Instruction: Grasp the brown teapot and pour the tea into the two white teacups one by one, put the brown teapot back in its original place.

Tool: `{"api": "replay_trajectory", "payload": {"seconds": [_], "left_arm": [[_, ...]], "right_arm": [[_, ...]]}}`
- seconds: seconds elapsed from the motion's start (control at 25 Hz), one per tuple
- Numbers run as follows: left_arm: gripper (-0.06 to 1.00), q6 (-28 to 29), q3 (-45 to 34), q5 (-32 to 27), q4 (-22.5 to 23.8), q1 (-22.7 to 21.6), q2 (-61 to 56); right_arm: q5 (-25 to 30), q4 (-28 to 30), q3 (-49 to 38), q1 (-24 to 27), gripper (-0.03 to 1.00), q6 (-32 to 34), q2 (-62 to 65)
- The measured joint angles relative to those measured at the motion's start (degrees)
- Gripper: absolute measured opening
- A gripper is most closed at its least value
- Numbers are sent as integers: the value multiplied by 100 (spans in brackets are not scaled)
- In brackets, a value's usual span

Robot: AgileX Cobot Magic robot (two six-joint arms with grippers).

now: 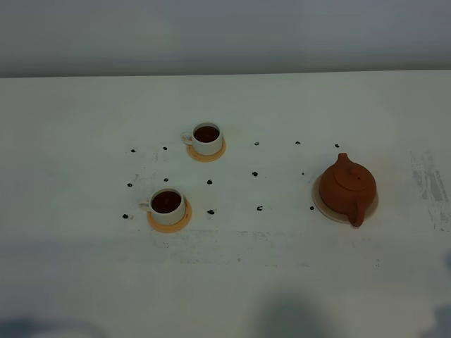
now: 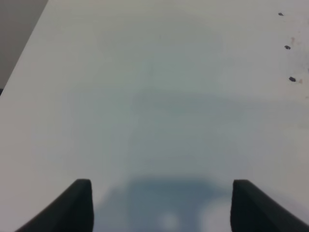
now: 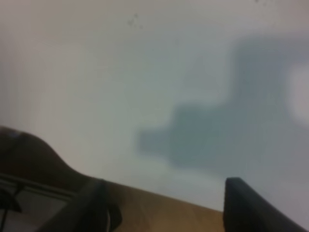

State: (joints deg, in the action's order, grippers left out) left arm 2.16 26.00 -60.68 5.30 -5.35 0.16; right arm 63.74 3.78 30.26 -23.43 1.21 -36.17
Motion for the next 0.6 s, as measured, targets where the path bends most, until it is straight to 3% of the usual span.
{"api": "replay_trajectory", "payload": {"seconds": [0.28,0.6], "left_arm": [[57,0,0,0,0,0,0],[57,0,0,0,0,0,0]], "right_arm": [[-2,-163,-11,56,51,-13,224],[4,-604,-11,1490,51,-459,1226]]}}
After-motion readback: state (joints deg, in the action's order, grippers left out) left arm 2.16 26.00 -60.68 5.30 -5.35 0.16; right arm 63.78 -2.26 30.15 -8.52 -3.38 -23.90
